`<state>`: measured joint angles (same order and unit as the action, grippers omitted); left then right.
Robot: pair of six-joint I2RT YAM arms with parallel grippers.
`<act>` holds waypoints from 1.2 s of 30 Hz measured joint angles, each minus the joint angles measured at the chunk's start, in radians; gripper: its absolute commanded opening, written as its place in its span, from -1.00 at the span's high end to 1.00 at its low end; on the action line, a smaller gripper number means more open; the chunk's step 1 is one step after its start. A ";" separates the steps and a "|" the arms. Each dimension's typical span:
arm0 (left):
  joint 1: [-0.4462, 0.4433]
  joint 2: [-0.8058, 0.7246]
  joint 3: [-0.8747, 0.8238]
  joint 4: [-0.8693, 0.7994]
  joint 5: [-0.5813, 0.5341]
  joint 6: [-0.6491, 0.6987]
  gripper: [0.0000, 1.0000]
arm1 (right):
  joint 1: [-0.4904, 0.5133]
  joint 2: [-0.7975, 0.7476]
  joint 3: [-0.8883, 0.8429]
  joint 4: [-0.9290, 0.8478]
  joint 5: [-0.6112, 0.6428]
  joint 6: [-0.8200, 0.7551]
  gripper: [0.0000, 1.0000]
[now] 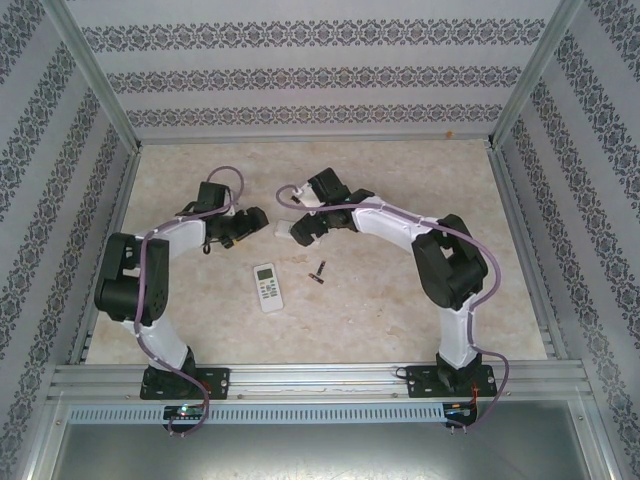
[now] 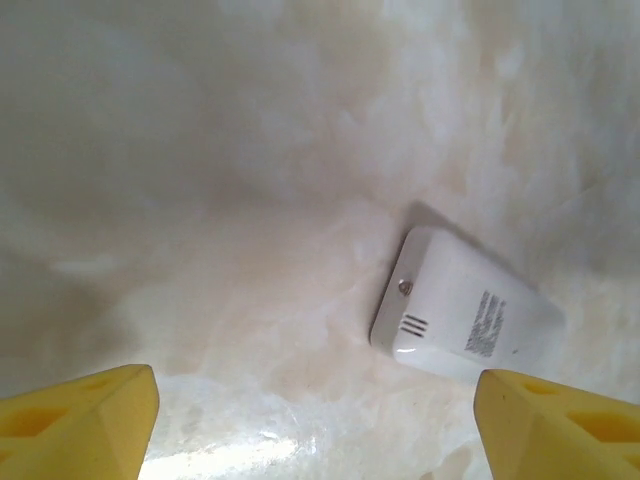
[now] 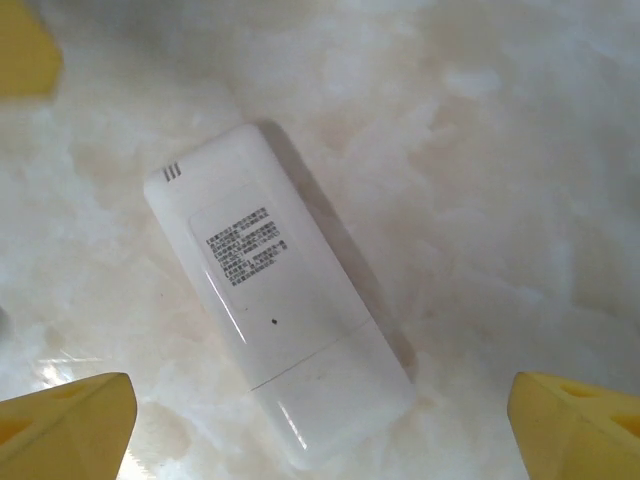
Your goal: Load the batteries into the remote control
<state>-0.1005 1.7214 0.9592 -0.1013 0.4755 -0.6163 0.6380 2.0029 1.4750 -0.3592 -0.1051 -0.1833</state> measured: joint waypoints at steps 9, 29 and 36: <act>0.011 -0.089 -0.059 0.085 0.045 -0.074 -0.78 | 0.015 0.196 0.147 -0.101 0.011 -0.174 -0.69; 0.010 -0.136 -0.048 0.127 0.181 -0.227 -0.16 | -0.011 0.051 0.127 0.023 -0.364 0.326 0.01; 0.009 -0.140 -0.024 0.129 0.198 -0.253 0.12 | 0.006 0.065 0.127 0.047 -0.421 0.484 0.04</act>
<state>-0.0917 1.5810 0.9348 0.0277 0.6735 -0.8692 0.6445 2.0682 1.6016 -0.3126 -0.5262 0.3012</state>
